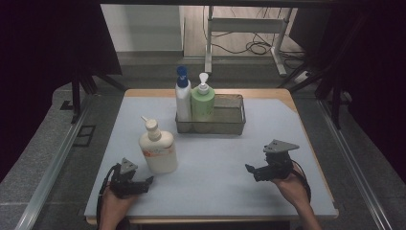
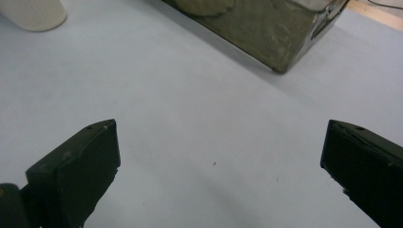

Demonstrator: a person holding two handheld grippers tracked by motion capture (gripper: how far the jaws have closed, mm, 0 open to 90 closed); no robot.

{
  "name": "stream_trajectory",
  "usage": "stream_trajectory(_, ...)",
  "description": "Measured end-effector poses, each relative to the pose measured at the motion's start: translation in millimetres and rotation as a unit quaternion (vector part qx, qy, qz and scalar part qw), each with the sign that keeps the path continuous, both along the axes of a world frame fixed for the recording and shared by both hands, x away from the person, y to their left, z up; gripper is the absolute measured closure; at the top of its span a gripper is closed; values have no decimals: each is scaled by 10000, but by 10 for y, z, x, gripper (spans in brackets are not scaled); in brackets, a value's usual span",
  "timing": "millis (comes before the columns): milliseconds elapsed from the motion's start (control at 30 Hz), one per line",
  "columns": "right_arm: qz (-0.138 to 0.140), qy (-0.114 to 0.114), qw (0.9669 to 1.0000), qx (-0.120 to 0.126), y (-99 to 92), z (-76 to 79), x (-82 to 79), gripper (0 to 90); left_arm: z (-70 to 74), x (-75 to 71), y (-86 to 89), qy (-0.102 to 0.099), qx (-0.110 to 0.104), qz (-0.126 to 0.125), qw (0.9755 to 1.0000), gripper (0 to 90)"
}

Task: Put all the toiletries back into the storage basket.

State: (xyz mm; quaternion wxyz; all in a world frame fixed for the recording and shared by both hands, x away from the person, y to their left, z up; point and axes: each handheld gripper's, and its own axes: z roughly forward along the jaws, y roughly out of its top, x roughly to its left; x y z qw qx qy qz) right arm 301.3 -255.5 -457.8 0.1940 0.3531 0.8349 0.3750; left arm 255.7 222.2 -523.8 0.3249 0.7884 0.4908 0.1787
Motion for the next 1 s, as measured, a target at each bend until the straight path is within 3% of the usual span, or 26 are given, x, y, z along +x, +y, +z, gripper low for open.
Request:
stream_trajectory(567, -188, 336, 9993, -14, -158, -452, -91, 2, 40, -7, 49, -15, -90, 88, 9999, 262)
stream_trajectory(833, -211, 490, 9985, -138, -169, -627, -100, 8, 102, -5, 73, -187, -122, 131, 9997, 371)
stream_trajectory(1000, -185, 584, 9981, -87, -179, -638, -88, 17, 114, 7, 102, -190, -161, 126, 9996, 488)
